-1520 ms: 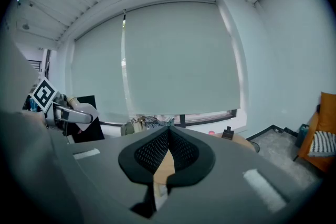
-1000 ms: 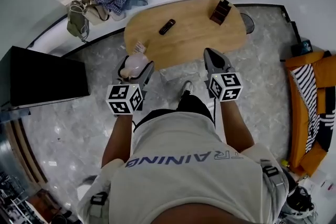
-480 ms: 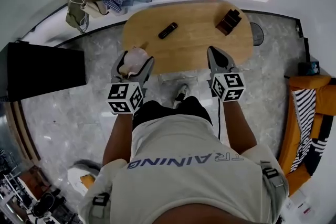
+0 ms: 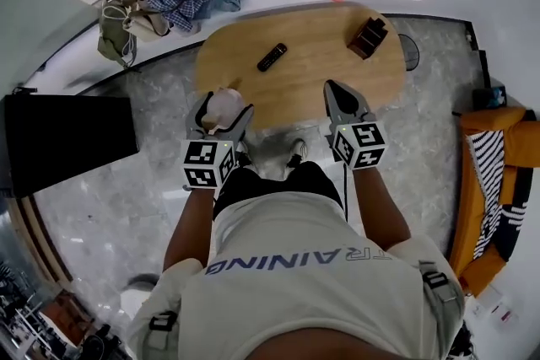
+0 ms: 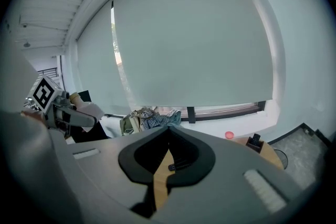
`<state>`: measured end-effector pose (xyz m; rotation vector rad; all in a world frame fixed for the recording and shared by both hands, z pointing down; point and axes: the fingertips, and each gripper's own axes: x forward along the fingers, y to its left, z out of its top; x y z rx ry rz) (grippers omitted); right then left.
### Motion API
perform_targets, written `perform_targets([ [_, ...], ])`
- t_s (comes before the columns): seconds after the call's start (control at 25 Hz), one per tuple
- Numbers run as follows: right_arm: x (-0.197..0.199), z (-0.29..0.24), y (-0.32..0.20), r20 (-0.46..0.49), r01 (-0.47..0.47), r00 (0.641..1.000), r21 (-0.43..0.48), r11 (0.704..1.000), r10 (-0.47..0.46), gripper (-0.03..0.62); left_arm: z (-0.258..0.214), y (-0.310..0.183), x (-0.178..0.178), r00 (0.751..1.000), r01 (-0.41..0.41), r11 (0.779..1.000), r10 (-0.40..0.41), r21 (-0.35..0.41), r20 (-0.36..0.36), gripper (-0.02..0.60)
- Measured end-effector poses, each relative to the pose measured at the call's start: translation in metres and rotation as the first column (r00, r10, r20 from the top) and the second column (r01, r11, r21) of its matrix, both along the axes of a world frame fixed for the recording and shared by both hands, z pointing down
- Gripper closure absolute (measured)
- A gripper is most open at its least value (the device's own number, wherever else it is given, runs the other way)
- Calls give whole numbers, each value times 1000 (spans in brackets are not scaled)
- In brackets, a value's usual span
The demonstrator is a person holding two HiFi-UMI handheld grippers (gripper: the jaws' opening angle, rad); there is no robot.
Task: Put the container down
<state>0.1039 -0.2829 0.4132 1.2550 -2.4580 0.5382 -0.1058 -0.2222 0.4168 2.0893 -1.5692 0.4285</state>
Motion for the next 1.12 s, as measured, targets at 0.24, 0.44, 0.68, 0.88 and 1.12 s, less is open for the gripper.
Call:
perform_targets([
  [0.24,-30,17,10,-16,-26,1000,-33,999,25,579,16,-6,-13,997,-79,997,80,-25,22,179],
  [0.44,-45,37,18,-20,-2,1000,-73,997,0,579,47,-7,-9,996,-88,993,90,-80,15,179],
  [0.68,-29,79,23,2,-5,1000,-114,993,5,579,103,-20,24,992,-118,986,122,-119,23,179],
  [0.88,-16,133,35,-5,-19,1000,-201,979,18,579,167,-34,41,993,-110,980,117,-167,29,179],
  [1.12,-2,161,31,12,-43,999,-226,973,47,579,234,-49,53,993,-91,973,105,-211,57,179],
])
